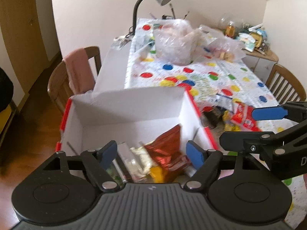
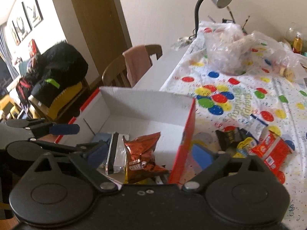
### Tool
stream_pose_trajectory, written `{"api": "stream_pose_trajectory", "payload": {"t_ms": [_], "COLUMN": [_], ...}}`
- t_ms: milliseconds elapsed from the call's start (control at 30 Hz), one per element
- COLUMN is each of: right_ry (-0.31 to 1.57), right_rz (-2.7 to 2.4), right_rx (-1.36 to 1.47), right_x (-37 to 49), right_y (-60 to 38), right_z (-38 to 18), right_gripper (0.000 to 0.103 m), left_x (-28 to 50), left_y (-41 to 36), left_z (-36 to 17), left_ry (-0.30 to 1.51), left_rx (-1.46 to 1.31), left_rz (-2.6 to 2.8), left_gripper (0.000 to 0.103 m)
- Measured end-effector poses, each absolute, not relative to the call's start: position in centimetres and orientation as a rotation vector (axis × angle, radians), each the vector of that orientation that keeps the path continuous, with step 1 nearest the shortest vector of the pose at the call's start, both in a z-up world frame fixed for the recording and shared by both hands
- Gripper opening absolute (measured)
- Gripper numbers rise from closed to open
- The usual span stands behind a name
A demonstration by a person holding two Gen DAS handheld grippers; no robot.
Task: Organize snacks
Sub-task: 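Move both tools back toward the snack pile, then grasp the red packet with the right tool while the left tool grasps the black chocolate wrapper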
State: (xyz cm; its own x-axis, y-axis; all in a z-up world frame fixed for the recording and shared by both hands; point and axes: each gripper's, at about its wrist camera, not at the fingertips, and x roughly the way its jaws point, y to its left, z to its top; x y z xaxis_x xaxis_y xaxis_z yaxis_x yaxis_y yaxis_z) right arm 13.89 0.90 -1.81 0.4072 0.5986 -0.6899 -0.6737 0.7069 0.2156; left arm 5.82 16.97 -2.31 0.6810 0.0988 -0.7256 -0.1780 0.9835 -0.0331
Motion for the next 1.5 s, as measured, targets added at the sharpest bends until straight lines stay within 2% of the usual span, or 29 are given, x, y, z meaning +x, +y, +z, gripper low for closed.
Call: {"api": "stream_pose_trajectory", "payload": {"t_ms": [433, 933, 1167, 1500], "right_ry": [0.785, 0.842, 0.915, 1.135], "right_rz": [0.769, 0.682, 0.618, 0.356], "right_rx": [-0.037, -0.059, -0.012, 0.186], "right_x": [16.2, 23.3, 27.7, 34.2], "right_y": [-8.4, -19.1, -19.4, -17.2], "right_z": [-0.2, -2.7, -4.6, -11.2], "right_gripper": [0.103, 0.103, 0.103, 0.102], "left_x": [10.1, 18.1, 22.9, 27.8], "left_y": [7.7, 1.4, 1.5, 2.1], "left_z": [-1.9, -4.6, -5.9, -8.2], "left_ry": [0.778, 0.876, 0.937, 1.046], "left_rx": [-0.108, -0.032, 0.001, 0.042], "left_rz": [0.068, -0.015, -0.004, -0.009], "left_gripper": [0.084, 0.084, 0.084, 0.083]}}
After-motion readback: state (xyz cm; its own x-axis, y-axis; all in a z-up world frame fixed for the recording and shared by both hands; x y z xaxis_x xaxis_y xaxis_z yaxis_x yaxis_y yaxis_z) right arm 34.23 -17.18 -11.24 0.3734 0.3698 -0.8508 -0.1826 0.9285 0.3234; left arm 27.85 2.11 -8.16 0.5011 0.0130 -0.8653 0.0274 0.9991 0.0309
